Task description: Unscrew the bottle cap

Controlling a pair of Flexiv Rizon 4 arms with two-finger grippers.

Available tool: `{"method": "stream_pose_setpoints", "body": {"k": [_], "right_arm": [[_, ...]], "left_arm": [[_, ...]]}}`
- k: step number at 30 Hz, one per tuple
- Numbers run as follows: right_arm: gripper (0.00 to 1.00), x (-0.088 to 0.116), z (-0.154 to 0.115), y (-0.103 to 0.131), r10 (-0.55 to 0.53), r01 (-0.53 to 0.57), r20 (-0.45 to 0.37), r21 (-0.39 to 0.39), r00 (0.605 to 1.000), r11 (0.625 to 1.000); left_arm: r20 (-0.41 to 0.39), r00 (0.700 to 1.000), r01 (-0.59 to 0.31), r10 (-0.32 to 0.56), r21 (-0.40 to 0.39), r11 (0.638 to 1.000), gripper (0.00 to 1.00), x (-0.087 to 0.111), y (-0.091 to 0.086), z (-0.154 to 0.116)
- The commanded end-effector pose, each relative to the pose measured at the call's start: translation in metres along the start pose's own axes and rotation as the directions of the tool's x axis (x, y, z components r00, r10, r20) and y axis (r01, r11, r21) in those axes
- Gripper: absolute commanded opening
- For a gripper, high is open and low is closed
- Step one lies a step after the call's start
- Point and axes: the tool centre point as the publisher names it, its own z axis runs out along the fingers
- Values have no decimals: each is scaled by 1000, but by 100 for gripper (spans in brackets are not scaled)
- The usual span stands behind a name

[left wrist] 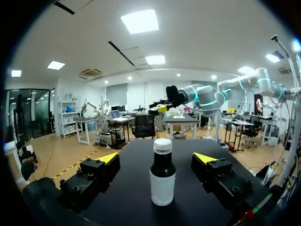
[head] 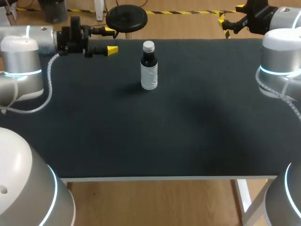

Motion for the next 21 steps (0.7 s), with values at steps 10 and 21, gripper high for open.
{"method": "stream_pose_setpoints", "body": {"k": [10, 21], "right_arm": [[100, 0, 0, 0, 0, 0, -1, 0, 1000, 1000], [100, 0, 0, 0, 0, 0, -1, 0, 1000, 1000]], "left_arm": [[-115, 993, 42, -31, 99, 994, 100, -15, 40, 39], [-195, 980, 65, -38, 134, 989, 100, -13, 50, 59]]}}
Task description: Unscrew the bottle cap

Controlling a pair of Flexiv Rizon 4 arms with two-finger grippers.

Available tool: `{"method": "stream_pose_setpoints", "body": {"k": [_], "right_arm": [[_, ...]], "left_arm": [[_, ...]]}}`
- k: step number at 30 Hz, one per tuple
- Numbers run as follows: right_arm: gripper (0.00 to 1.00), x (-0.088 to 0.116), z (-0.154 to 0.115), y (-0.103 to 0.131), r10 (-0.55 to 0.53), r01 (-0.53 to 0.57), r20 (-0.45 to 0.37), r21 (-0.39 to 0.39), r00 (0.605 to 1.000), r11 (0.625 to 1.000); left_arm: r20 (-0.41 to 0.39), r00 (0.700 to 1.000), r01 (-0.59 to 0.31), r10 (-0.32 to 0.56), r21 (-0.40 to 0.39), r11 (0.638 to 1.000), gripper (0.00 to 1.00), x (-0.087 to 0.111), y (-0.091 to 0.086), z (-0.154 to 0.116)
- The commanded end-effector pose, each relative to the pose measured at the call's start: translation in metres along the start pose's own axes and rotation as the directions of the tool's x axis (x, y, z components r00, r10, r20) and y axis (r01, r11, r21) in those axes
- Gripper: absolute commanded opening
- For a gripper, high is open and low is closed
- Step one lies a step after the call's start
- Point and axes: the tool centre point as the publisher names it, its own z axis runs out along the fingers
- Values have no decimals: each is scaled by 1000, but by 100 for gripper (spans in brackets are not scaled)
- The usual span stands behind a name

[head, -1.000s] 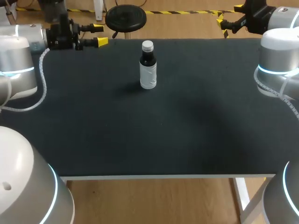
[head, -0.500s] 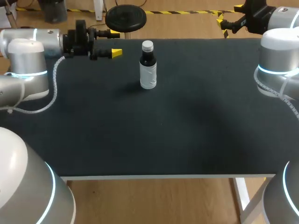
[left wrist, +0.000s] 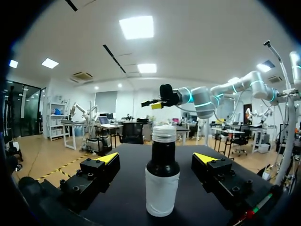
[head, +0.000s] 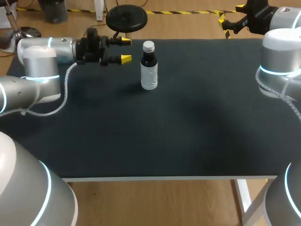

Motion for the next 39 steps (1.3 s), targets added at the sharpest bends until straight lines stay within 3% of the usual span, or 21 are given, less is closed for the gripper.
{"method": "stream_pose_setpoints", "body": {"k": [1, 16, 39], "right_arm": [[100, 0, 0, 0, 0, 0, -1, 0, 1000, 1000], [100, 0, 0, 0, 0, 0, -1, 0, 1000, 1000], [100, 0, 0, 0, 0, 0, -1, 0, 1000, 1000]], "left_arm": [[-83, 997, 2, 1, 32, 999, 100, -8, 7, 7], [-150, 989, 9, -4, 38, 999, 100, -5, 7, 40], [-201, 979, 12, -9, 16, 1000, 100, -5, 6, 67]]}}
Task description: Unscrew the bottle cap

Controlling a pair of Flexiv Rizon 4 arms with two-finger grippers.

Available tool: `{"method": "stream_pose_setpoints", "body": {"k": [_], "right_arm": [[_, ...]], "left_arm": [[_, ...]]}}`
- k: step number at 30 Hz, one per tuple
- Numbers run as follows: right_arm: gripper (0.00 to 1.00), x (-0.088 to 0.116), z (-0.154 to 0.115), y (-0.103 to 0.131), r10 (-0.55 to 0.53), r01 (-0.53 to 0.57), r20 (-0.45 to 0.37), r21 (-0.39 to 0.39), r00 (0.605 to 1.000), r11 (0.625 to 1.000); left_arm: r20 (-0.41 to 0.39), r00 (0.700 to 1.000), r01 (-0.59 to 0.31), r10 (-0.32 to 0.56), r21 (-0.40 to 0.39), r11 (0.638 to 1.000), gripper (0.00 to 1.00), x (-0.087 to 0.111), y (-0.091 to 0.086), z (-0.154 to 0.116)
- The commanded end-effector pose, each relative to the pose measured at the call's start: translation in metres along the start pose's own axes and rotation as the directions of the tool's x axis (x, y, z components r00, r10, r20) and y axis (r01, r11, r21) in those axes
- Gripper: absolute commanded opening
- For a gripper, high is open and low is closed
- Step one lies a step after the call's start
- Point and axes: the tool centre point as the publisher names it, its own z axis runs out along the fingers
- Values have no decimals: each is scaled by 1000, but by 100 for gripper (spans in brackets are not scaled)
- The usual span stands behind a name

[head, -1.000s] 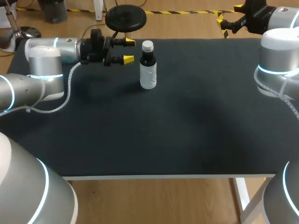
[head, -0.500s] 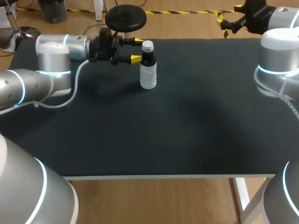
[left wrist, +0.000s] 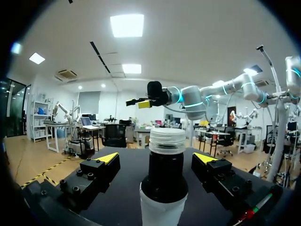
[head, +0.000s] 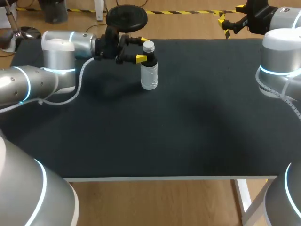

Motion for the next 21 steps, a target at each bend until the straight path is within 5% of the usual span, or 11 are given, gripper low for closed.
{"method": "stream_pose_setpoints", "body": {"k": [1, 21], "right_arm": [[100, 0, 0, 0, 0, 0, -1, 0, 1000, 1000], [100, 0, 0, 0, 0, 0, -1, 0, 1000, 1000]], "left_arm": [[-34, 999, 1, -1, 1, 1000, 100, -8, 4, 6], [-60, 998, 1, -2, -11, 1000, 100, -9, 8, 19]]}}
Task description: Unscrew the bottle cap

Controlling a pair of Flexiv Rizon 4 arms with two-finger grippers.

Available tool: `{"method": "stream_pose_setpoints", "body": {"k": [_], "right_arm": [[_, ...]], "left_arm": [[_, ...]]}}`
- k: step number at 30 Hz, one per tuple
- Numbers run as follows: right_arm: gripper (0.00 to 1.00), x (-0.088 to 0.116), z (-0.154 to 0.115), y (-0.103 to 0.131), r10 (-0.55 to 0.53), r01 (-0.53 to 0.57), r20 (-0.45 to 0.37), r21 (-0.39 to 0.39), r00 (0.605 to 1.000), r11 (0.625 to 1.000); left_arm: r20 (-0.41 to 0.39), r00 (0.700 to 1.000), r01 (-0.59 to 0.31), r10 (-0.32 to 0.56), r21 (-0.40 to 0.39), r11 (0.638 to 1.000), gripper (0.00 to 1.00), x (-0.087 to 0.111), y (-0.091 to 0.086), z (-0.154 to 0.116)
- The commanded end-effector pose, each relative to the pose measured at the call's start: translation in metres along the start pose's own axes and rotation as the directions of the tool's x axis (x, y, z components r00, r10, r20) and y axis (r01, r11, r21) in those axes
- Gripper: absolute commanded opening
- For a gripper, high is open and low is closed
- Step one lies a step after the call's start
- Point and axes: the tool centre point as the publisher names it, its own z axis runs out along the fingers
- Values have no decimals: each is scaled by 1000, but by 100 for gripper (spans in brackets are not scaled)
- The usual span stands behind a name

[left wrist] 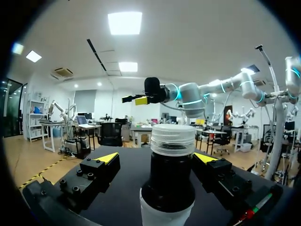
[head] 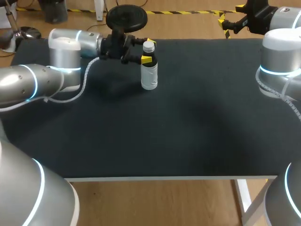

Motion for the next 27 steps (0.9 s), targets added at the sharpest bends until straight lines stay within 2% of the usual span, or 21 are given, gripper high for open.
{"method": "stream_pose_setpoints", "body": {"k": [1, 18, 20, 21, 26, 27], "right_arm": [[100, 0, 0, 0, 0, 0, -1, 0, 1000, 1000], [100, 0, 0, 0, 0, 0, -1, 0, 1000, 1000], [100, 0, 0, 0, 0, 0, -1, 0, 1000, 1000], [100, 0, 0, 0, 0, 0, -1, 0, 1000, 1000], [100, 0, 0, 0, 0, 0, -1, 0, 1000, 1000], [100, 0, 0, 0, 0, 0, -1, 0, 1000, 1000]], "left_arm": [[-22, 1000, 0, 0, 1, 1000, 100, -6, 2, 1], [-27, 1000, -1, 1, -5, 1000, 98, -6, 1, 2], [-28, 1000, -2, 2, -5, 1000, 80, -6, 1, 2], [-29, 1000, -3, 3, -6, 1000, 53, -6, 1, 2], [-32, 999, -7, 7, -8, 1000, 34, -6, 0, 3], [-32, 999, -8, 8, -9, 1000, 21, -6, -1, 3]]}}
